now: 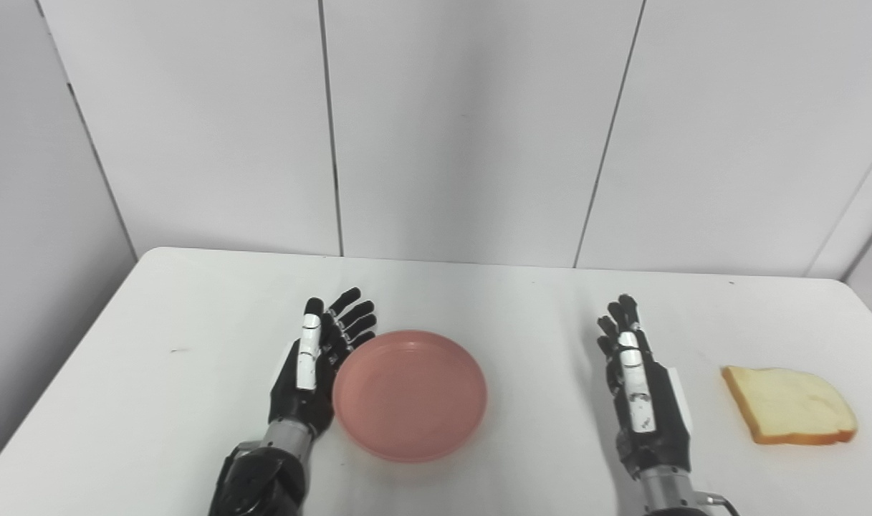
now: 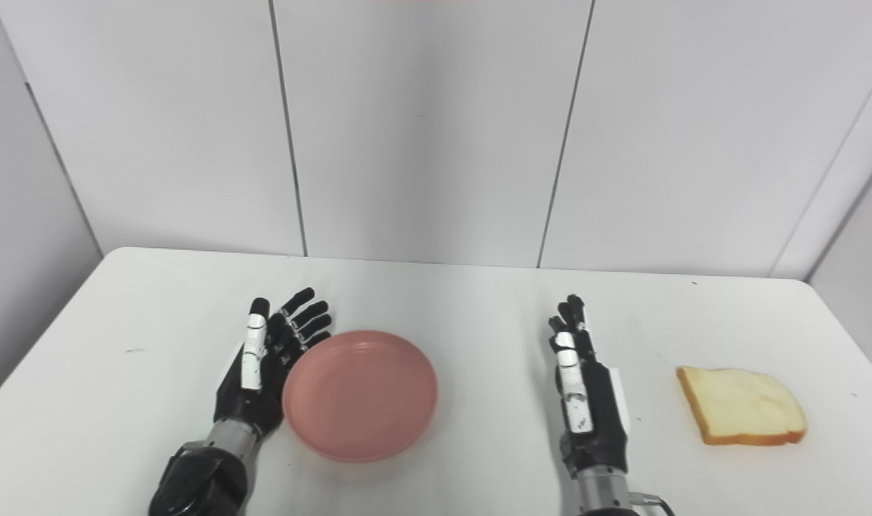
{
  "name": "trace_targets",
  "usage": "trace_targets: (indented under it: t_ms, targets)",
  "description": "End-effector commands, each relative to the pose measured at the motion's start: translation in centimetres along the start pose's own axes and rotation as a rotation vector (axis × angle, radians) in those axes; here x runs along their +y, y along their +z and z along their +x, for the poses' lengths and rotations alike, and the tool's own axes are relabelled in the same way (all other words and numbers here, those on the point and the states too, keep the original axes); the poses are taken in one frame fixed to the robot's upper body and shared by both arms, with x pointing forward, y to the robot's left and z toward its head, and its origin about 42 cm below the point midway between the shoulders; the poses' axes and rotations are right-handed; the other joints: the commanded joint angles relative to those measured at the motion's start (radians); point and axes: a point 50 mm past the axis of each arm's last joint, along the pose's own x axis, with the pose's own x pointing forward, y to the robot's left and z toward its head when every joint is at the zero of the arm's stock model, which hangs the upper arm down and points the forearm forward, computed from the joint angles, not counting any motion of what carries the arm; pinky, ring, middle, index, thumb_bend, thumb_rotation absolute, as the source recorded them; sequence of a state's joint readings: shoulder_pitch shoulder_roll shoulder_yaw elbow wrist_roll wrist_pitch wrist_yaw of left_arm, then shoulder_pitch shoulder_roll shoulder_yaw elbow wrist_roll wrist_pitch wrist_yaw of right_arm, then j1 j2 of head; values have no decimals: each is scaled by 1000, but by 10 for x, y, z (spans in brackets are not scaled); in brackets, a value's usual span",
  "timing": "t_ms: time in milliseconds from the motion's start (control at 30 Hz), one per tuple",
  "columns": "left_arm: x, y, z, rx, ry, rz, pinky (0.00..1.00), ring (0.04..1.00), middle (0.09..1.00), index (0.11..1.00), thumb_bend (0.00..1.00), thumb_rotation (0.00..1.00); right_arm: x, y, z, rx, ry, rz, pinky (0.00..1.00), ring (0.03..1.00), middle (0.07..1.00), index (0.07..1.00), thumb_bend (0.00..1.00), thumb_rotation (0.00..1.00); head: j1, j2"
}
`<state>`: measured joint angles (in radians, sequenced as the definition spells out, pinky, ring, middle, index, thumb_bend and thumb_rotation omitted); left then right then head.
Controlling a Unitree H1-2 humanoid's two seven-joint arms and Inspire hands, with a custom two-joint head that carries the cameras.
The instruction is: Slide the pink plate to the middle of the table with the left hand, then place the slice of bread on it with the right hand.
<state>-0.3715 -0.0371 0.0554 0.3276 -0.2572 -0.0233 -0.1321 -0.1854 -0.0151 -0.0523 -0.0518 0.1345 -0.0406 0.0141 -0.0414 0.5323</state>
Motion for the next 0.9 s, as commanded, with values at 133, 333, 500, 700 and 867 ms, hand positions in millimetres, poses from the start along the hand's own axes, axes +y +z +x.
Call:
trace_targets:
  t_ms: [133, 333, 500, 700, 867]
  targets:
    - [-26, 6, 6, -59, -59, 1, 826, 850, 848, 827, 745, 1000, 11, 13, 14, -66, 21, 11, 1000, 974, 977, 987, 628, 896, -21, -3]
    - [-40, -2, 1, -60, -86, -5, 878, 870, 867, 847, 730, 1000, 11, 12, 14, -64, 22, 9, 1000, 977, 979, 988, 641, 880, -25, -3]
    - [-52, -9, -3, -59, -102, 16, 883, 874, 863, 850, 743, 1000, 10, 12, 14, -63, 19, 2, 1000, 971, 975, 984, 647, 894, -19, -8]
    - [-61, -17, -6, -42, -121, 5, 917, 892, 870, 855, 750, 988, 8, 12, 13, -57, 21, 6, 1000, 973, 976, 988, 645, 893, -19, -17]
    - [-67, -24, -7, -31, -126, 3, 935, 903, 890, 866, 756, 982, 6, 10, 12, -57, 16, 1, 1000, 965, 973, 986, 670, 891, -24, -25]
